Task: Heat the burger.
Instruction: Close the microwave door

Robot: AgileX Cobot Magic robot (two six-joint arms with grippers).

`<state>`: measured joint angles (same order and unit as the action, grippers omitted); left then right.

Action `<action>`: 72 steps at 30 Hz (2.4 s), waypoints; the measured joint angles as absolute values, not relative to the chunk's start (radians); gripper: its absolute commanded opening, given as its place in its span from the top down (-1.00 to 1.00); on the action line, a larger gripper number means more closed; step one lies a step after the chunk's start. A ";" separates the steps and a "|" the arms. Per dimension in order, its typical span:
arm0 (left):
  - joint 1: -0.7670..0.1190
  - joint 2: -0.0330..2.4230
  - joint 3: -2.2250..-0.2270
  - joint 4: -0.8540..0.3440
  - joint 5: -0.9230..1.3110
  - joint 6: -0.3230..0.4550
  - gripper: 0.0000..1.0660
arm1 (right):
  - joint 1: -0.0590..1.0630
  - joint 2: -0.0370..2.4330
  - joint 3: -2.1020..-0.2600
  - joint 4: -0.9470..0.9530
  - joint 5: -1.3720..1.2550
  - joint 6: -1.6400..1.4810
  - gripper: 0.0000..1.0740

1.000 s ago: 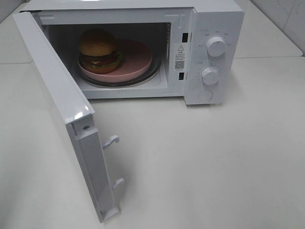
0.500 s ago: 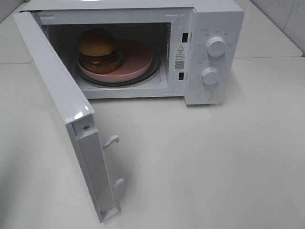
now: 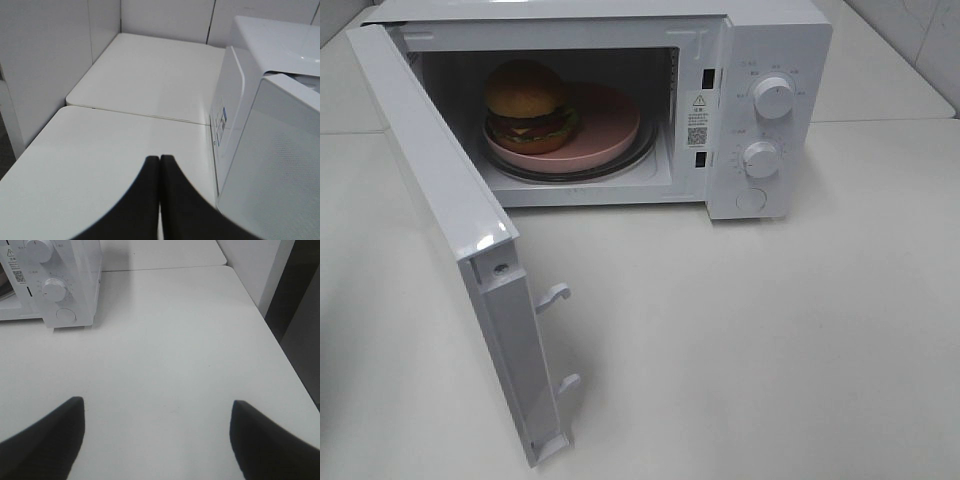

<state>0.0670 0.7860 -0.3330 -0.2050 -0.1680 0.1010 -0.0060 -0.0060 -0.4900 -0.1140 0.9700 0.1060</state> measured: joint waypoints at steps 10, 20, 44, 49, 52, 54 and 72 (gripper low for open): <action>0.067 0.977 -0.276 -0.102 -0.439 -0.070 1.00 | -0.006 -0.006 -0.490 -0.114 0.970 0.106 -0.42; 0.067 1.159 -0.275 0.324 -0.671 -0.340 1.00 | -0.006 -0.006 -0.490 -0.114 0.970 0.106 -0.42; -0.001 1.469 -0.391 0.586 -0.884 -0.463 1.00 | -0.006 -0.006 -0.490 -0.114 0.970 0.106 -0.42; -0.023 1.489 -0.397 0.587 -0.887 -0.463 1.00 | -0.006 -0.006 -0.490 -0.114 0.970 0.106 -0.42; -0.025 1.504 -0.397 0.587 -0.890 -0.463 1.00 | -0.006 -0.006 -0.490 -0.114 0.970 0.106 -0.42; -0.044 1.524 -0.398 0.585 -0.892 -0.463 1.00 | -0.006 -0.006 -0.490 -0.114 0.970 0.106 -0.42; -0.154 1.550 -0.402 0.509 -0.902 -0.416 1.00 | -0.006 -0.006 -0.490 -0.114 0.970 0.106 -0.42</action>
